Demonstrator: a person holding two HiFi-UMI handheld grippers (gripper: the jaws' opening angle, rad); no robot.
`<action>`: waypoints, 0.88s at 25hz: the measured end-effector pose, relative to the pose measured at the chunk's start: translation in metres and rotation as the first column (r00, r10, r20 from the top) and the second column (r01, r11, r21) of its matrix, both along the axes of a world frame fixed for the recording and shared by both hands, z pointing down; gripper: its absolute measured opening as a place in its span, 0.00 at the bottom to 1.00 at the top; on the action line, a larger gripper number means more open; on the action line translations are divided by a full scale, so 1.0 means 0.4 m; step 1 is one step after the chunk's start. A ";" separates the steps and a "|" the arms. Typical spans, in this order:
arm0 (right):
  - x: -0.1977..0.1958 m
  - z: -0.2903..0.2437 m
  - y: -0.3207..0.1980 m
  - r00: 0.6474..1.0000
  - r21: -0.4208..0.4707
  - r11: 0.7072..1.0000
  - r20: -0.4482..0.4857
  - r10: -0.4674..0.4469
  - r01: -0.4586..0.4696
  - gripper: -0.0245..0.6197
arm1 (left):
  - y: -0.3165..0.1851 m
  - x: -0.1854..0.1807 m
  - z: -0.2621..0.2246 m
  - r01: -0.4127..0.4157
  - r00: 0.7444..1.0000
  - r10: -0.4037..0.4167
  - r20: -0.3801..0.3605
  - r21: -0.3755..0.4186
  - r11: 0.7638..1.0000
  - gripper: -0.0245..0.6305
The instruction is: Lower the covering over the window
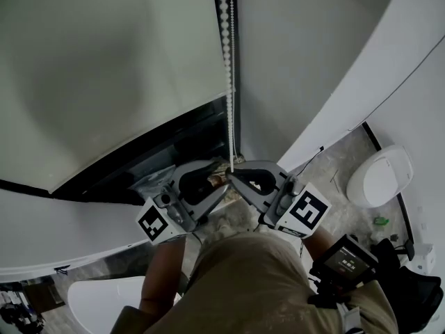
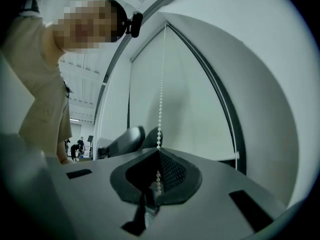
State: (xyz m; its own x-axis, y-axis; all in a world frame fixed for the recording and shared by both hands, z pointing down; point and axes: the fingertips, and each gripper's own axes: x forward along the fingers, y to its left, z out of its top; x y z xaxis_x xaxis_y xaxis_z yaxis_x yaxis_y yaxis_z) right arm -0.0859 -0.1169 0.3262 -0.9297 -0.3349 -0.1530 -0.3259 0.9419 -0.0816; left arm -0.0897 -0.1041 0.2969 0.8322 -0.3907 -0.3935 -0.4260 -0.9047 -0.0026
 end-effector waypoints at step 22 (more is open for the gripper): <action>0.024 -0.107 -0.001 0.998 0.080 0.996 0.060 0.032 -0.036 0.06 | -0.005 0.062 0.108 0.003 0.992 0.003 0.130 -0.051 0.999 0.07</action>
State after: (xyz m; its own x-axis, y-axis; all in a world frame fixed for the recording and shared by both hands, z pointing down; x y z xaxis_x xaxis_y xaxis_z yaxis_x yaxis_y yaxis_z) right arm -0.0765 -0.1173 0.2833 -0.9067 -0.3506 -0.2344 -0.3549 0.9346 -0.0252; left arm -0.0648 -0.1059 0.3400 0.8749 -0.4076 -0.2615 -0.4251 -0.9051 -0.0117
